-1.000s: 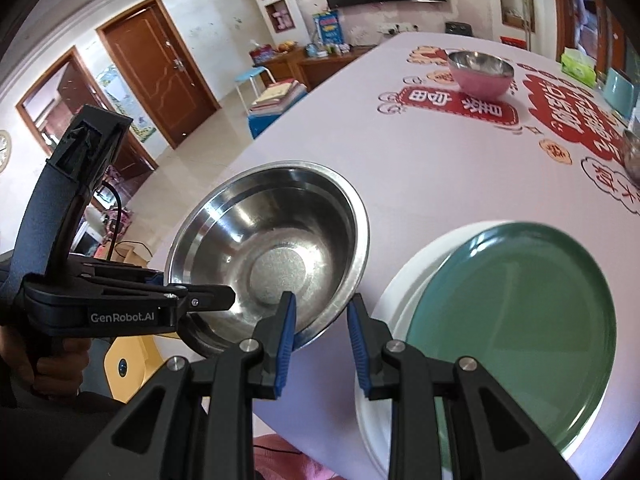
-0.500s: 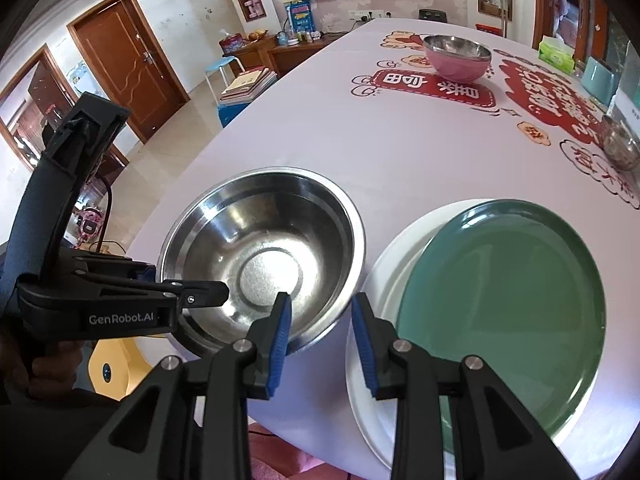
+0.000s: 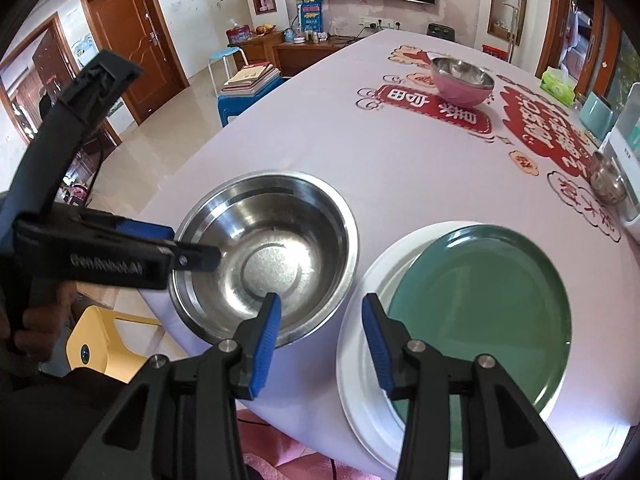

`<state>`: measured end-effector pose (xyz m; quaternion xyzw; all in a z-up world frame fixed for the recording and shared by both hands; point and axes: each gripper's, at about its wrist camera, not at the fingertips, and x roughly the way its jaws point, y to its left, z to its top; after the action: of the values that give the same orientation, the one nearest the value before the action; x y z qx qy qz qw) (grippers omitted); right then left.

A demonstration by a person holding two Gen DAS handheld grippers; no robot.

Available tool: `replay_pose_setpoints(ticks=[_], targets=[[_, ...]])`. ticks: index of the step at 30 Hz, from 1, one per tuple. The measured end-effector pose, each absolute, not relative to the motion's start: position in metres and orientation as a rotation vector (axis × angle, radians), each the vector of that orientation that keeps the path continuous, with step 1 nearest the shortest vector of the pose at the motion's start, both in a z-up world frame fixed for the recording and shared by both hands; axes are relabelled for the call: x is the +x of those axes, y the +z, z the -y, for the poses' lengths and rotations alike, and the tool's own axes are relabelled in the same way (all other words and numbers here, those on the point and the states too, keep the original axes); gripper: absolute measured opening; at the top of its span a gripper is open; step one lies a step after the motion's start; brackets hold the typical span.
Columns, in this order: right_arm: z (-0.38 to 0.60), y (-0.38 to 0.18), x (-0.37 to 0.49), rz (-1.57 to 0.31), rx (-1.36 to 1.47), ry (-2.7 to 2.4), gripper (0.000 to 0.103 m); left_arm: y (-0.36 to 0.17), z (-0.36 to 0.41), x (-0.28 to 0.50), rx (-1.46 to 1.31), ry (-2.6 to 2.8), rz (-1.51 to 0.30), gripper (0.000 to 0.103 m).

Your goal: Organize plates and bowls

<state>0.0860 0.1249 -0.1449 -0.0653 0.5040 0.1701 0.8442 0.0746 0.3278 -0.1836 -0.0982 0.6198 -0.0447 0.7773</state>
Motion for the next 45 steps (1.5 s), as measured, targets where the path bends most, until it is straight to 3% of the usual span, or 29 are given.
replay_pose_setpoints(ticks=[3,6,13,19,28,45], targets=[[-0.118,-0.138,0.089,-1.056,-0.124,0.343,0.044,-0.171,-0.335,0.080,-0.245,-0.109,-1.325,0.072],[-0.109,-0.129,0.096,-1.056,-0.106,0.319,0.052,-0.156,-0.344,0.088,-0.287,-0.101,-1.313,0.072],[-0.087,-0.105,0.122,-1.036,-0.098,0.243,0.053,-0.110,-0.349,0.103,-0.256,-0.068,-1.258,0.077],[-0.065,-0.080,0.151,-1.023,-0.094,0.219,0.060,-0.069,-0.335,0.119,-0.232,-0.062,-1.224,0.077],[-0.016,-0.046,0.220,-1.030,-0.045,0.186,0.062,-0.022,-0.290,0.157,-0.202,-0.033,-1.192,0.077],[0.045,-0.035,0.355,-1.012,-0.008,0.299,0.070,-0.020,-0.210,0.241,-0.234,0.061,-1.204,0.078]])
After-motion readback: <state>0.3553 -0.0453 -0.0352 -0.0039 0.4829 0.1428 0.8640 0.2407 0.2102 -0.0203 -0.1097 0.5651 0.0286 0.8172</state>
